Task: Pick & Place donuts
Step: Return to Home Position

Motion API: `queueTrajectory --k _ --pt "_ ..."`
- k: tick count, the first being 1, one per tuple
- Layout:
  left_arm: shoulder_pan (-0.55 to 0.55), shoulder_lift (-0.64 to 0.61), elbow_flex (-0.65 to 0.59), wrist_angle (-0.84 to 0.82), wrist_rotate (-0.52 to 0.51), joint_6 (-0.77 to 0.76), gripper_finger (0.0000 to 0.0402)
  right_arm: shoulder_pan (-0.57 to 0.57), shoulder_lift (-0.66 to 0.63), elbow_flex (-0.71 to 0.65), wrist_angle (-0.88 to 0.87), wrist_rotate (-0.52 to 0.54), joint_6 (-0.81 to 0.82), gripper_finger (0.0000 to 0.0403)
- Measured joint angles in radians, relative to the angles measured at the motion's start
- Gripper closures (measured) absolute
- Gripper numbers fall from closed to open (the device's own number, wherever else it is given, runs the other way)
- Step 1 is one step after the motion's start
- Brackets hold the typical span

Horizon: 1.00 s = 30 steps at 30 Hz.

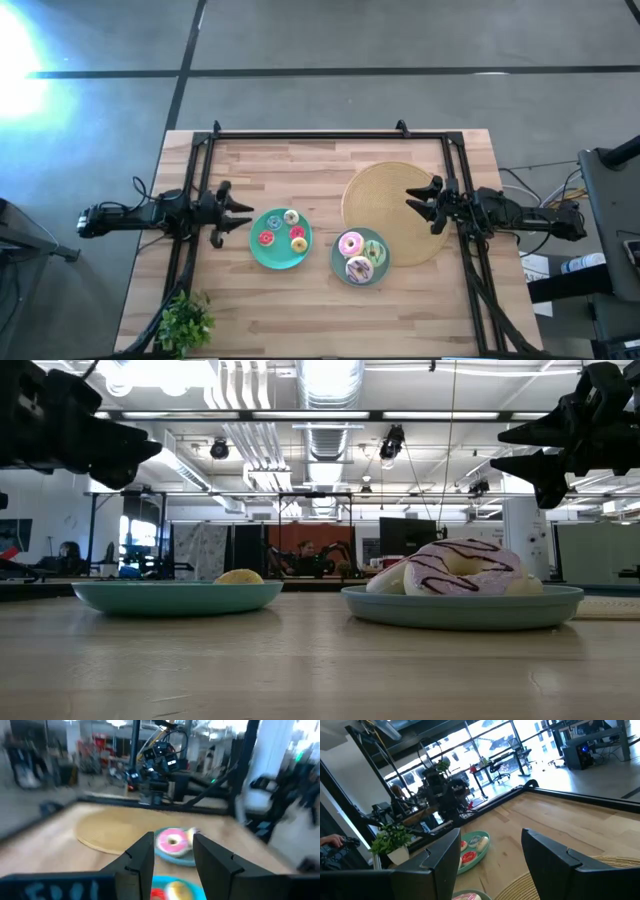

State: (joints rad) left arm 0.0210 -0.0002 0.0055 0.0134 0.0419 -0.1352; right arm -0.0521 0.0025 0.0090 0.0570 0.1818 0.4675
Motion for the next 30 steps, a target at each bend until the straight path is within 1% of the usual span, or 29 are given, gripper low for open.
queueTrajectory --k 2,4,8,14,30 --pt "0.006 0.0 0.0 -0.005 -0.005 0.109 0.0291 0.0 0.0 0.0 0.0 0.0 0.0 0.0202" --pt "0.019 0.0 0.0 -0.006 -0.01 0.152 0.0291 0.0 0.0 0.0 0.0 0.0 0.0 0.0202" --pt "0.044 0.0 0.0 -0.01 -0.015 0.119 0.0291 0.0 0.0 0.0 0.0 0.0 0.0 0.0202" --pt "0.045 0.0 0.0 0.006 -0.014 0.072 0.0291 0.0 0.0 0.0 0.0 0.0 0.0 0.0202" --pt "0.045 0.003 0.002 0.01 -0.013 0.071 0.0291 0.0 0.0 0.0 0.0 0.0 0.0 0.0202"
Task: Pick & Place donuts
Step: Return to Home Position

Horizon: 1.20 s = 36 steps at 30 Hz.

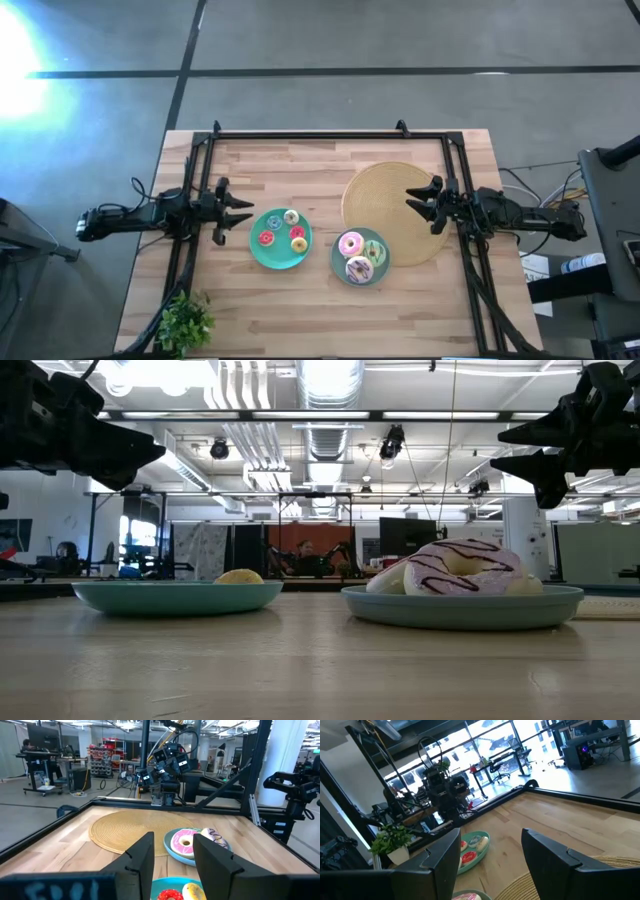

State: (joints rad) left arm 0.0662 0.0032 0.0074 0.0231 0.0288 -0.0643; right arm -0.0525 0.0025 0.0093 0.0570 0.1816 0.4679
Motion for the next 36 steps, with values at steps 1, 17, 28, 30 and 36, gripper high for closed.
queueTrajectory --k 1,17,28,30,36 --pt "0.0 0.0 0.0 0.0 0.0 0.0 0.0291 0.0 0.0 0.0 0.0 0.0 0.0 0.0202" --pt "0.0 0.0 0.0 0.003 0.0 0.0 0.0291 0.002 0.0 0.0 0.002 -0.013 -0.092 0.0202" --pt "0.0 0.0 0.0 0.002 0.0 0.0 0.0291 0.037 -0.003 0.001 -0.002 -0.283 -0.348 0.0202" --pt "0.0 0.0 0.0 0.001 -0.001 0.0 0.0291 0.045 -0.003 0.001 -0.017 -0.294 -0.348 0.0202" --pt "0.0 0.0 0.0 0.001 -0.001 0.0 0.0291 0.075 -0.003 0.001 -0.033 -0.288 -0.423 0.0202"
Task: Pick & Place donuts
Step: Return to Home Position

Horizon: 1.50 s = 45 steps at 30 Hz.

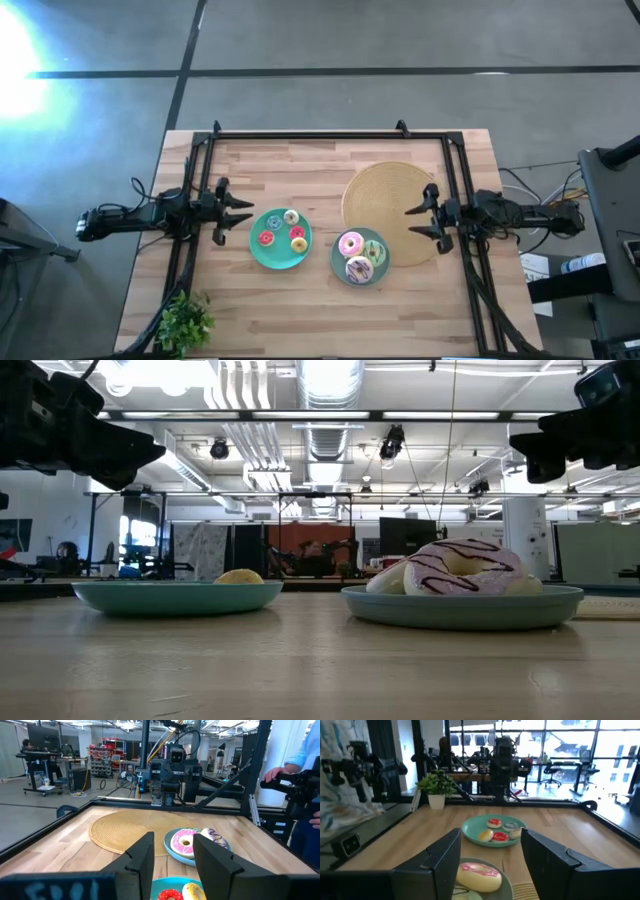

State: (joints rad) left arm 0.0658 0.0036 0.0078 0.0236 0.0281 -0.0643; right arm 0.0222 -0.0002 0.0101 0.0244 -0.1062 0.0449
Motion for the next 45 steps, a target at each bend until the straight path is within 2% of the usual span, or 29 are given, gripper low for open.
queueTrajectory --k 45 --pt "0.0 0.0 0.0 -0.001 0.0 0.0 0.0291 0.004 0.003 0.0 0.0 0.002 -0.019 0.0202"
